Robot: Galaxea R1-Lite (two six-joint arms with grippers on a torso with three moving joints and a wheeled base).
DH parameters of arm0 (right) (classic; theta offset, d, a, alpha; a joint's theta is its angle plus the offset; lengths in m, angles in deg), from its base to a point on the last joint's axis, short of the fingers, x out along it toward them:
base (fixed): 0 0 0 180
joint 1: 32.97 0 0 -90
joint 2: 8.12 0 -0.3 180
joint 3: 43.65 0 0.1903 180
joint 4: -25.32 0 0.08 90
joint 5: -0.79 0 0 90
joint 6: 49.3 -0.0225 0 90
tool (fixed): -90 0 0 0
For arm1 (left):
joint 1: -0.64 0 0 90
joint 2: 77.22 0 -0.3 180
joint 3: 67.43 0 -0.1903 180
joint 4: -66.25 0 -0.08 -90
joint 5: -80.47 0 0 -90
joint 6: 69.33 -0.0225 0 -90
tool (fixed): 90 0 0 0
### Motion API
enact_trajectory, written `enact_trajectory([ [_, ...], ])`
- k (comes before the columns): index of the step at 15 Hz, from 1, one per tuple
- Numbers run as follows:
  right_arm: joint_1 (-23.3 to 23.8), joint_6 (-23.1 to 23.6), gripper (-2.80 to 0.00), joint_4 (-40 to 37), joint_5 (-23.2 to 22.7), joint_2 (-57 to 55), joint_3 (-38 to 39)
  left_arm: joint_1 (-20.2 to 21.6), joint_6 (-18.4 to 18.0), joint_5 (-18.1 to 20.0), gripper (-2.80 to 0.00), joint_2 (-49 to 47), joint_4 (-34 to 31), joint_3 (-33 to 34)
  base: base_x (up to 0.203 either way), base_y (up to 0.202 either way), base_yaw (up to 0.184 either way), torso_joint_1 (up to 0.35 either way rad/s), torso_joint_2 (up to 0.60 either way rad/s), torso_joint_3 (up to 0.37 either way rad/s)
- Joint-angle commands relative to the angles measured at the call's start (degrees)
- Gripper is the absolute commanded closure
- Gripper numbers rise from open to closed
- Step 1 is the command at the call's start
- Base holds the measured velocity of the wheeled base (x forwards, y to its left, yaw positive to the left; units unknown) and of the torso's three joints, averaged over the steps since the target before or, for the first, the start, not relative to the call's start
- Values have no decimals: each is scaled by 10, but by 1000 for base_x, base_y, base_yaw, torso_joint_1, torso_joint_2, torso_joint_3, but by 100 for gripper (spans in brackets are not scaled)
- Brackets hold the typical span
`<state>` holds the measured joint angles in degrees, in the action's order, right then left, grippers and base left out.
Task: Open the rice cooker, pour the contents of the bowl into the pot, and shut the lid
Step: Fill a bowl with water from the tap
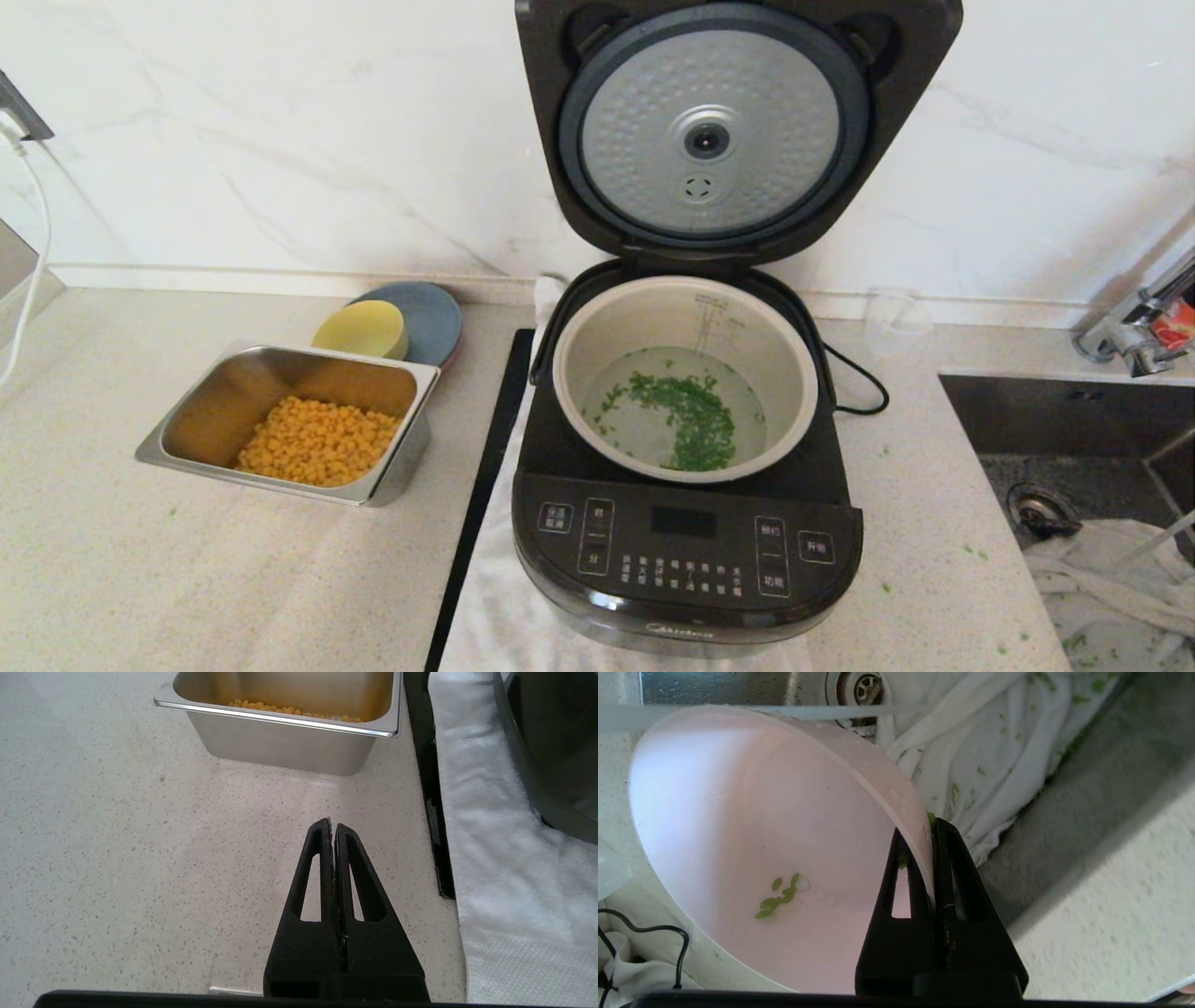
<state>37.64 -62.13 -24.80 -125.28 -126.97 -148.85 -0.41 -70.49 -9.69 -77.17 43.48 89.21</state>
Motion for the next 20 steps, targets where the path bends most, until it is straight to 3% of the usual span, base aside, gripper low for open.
enact_trajectory([
  [1,-9,-1,0,-1,-1,-19,-16,0,0,0,0,0,0,4,0,0,0,0,0,0],
  [10,-46,-55,0,0,13,-61,-88,0,-1,0,0,0,0,4,0,0,0,0,0,0],
  [16,-72,-116,0,-3,28,-97,-168,0,0,0,0,0,0,4,0,0,0,0,0,0],
  [20,-83,-136,0,-6,38,-85,-160,0,0,0,0,1,0,4,0,0,0,0,0,0],
])
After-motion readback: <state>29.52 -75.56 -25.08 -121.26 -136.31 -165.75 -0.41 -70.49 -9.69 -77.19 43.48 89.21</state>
